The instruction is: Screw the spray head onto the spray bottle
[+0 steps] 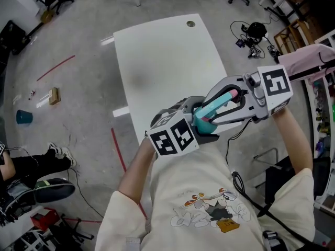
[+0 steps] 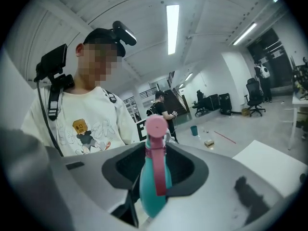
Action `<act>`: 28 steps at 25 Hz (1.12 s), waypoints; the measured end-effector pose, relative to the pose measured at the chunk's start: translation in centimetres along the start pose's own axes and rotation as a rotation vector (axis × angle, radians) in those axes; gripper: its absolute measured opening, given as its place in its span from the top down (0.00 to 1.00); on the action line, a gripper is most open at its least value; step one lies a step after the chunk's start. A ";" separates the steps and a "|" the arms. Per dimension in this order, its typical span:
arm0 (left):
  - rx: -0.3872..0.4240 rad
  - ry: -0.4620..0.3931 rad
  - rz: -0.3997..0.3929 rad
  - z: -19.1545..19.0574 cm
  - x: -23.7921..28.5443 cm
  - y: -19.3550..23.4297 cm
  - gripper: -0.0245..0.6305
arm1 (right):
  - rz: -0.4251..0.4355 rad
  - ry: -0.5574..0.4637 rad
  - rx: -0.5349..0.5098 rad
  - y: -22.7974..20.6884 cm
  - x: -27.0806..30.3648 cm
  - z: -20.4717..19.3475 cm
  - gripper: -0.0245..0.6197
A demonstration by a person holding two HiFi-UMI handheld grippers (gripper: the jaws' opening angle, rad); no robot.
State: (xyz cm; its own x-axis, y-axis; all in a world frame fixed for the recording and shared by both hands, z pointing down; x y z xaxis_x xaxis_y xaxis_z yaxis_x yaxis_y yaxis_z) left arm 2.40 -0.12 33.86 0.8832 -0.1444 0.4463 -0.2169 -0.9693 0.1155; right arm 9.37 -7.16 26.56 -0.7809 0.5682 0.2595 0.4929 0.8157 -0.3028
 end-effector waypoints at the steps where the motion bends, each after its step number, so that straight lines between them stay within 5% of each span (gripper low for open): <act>1: -0.011 0.006 0.001 -0.1 -0.1 0.1 0.33 | -0.006 0.005 -0.008 0.0 0.0 0.1 0.75; 7: -0.069 0.094 -0.011 0.0 0.1 -0.1 0.33 | -0.008 0.100 -0.039 0.4 -0.2 0.9 0.76; 15: -0.085 0.000 -0.190 1.1 -0.5 -1.0 0.33 | 0.023 0.070 -0.028 1.0 -0.3 1.9 0.76; 23: -0.086 0.145 -0.162 0.4 0.9 -0.9 0.33 | 0.007 0.286 -0.094 1.4 -0.6 1.5 0.76; 28: -0.094 -0.009 -0.293 1.3 0.4 -1.7 0.33 | 0.056 0.122 -0.034 1.9 -1.0 2.3 0.76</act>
State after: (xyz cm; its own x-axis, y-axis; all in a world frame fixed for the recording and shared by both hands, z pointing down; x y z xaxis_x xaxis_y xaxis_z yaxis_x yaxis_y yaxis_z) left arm 3.69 1.21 32.68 0.9173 0.1369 0.3740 0.0109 -0.9474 0.3200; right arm 10.23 -6.45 23.63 -0.7003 0.6201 0.3537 0.5488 0.7845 -0.2888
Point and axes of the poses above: the fingertips, and each gripper's own axes: x forward along the fingers, y to its left, z out of its top, the point moved 9 cm from there along -x, backward along the fingers, and after that the axes turned 5 degrees about -z, right-handed, at the moved point
